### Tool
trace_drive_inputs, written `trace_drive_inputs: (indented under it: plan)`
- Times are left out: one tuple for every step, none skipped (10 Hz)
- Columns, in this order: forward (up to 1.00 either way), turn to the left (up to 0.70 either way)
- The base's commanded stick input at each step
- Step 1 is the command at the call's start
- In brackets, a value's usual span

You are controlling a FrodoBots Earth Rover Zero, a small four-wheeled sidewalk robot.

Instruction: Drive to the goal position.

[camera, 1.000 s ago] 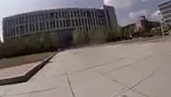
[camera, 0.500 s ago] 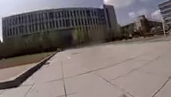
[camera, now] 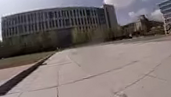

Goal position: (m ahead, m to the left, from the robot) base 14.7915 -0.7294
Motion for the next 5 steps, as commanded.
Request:
trace_drive_inputs:
  plan:
    - [0.7, 0.05]
    - [0.7, 0.05]
    - [0.7, 0.05]
    - [0.7, 0.05]
    - [0.7, 0.05]
